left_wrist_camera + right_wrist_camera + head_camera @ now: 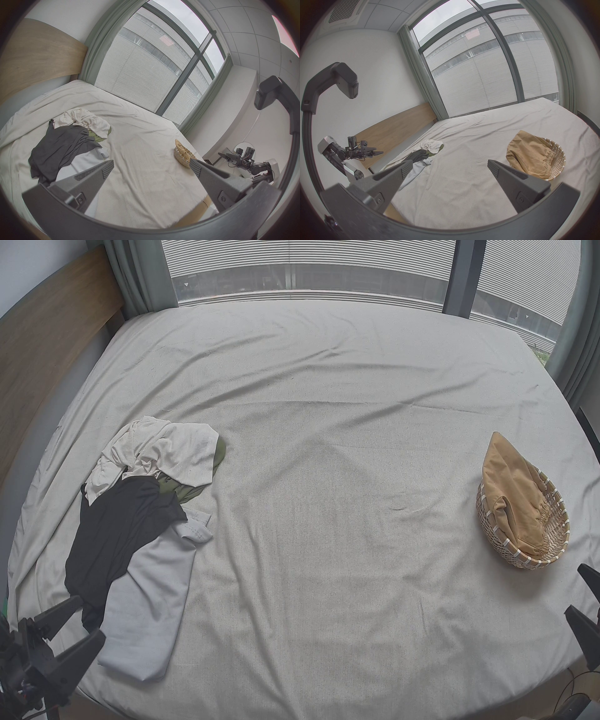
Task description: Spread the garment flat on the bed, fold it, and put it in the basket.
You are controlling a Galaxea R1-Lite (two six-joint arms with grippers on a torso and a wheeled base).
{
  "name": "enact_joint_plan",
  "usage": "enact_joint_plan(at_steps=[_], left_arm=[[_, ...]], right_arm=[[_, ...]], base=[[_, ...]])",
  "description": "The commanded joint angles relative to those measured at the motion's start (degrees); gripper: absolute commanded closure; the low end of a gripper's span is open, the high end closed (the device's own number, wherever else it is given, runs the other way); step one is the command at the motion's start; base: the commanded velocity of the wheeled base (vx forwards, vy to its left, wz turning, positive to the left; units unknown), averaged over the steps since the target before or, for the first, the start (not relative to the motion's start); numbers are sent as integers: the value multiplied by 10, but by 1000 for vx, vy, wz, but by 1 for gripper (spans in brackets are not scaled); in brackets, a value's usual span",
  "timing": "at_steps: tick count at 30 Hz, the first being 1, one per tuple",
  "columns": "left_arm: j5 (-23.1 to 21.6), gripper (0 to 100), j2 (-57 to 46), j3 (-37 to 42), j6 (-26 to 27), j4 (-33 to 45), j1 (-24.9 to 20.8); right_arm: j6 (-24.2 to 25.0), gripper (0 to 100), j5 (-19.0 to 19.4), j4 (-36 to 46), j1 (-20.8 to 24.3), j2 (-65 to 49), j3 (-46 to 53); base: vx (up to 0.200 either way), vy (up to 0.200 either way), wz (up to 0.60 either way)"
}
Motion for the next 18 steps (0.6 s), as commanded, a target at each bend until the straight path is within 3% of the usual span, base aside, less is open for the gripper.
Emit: enact_joint_plan(at_steps=[1, 5, 12, 18], left_arm=[[4, 0, -157, -31, -2, 103, 2], [20, 0, -214, -50, -2, 171, 4], [14, 0, -266, -29, -1, 199, 49], [16, 0, -293, -17, -5, 216, 55]], right_arm=[[-1, 0, 2, 65, -22, -92, -21], [-1, 0, 3, 108, -35, -132, -21], [-4, 0, 7, 187, -57, -205, -21], [-3, 0, 6, 213, -61, -230, 0]], base=[[0, 0, 0], [0, 0, 0], [0, 0, 0], [0, 0, 0]])
